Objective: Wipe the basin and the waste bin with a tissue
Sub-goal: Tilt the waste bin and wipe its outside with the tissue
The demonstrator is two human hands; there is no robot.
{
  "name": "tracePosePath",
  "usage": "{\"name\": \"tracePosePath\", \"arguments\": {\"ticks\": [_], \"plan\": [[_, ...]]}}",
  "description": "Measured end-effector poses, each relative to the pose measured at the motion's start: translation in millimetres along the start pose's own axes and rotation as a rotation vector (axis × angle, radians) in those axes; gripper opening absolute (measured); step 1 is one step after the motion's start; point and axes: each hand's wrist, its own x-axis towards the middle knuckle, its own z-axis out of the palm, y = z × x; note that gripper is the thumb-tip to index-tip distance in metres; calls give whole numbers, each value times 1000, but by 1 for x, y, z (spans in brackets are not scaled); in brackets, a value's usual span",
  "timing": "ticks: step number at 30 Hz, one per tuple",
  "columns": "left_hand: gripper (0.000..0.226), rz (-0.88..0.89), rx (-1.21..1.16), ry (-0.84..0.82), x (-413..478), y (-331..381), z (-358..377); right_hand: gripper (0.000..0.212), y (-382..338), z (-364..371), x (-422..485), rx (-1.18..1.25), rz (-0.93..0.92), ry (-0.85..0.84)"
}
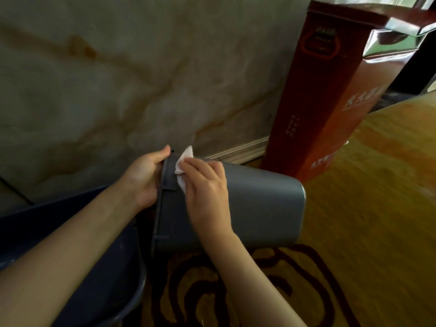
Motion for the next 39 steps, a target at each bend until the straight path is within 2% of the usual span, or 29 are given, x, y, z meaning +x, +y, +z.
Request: {"name": "tracePosePath", "arguments": {"ticks": [4,7,10,13,17,19,21,23,27,30,32,39], "plan": [[39,-4,68,66,4,-2,-5,17,36,-13,-10,-152,50,87],[39,-23,70,113,5,1,-6,25,71,-34,-32,-298,117,163],[41,-32,54,147,5,4,-5,28,107,-57,-53,-323,204,256],[42,-20,49,161,7,1,1,26,138,-73,-62,-348,274,272],[40,-11,52,203,9,1,6,23,162,-89,-71,-325,614,324],[40,-10,60,215,9,1,6,22,160,-93,-73,-276,683,392],[39,-7,65,218,10,1,5,21,143,-91,-68,-250,619,446],[39,4,74,231,11,2,6,22,115,-77,-63,-243,457,433],[37,21,77,256,14,2,8,26,56,-28,-86,-67,74,170],[36,21,80,250,14,0,5,18,53,-14,-106,-53,27,58],[36,16,82,221,13,-2,2,15,76,-23,-104,-66,113,128],[32,19,40,173,-1,-16,0,14,142,-71,-75,-175,623,390]]}}
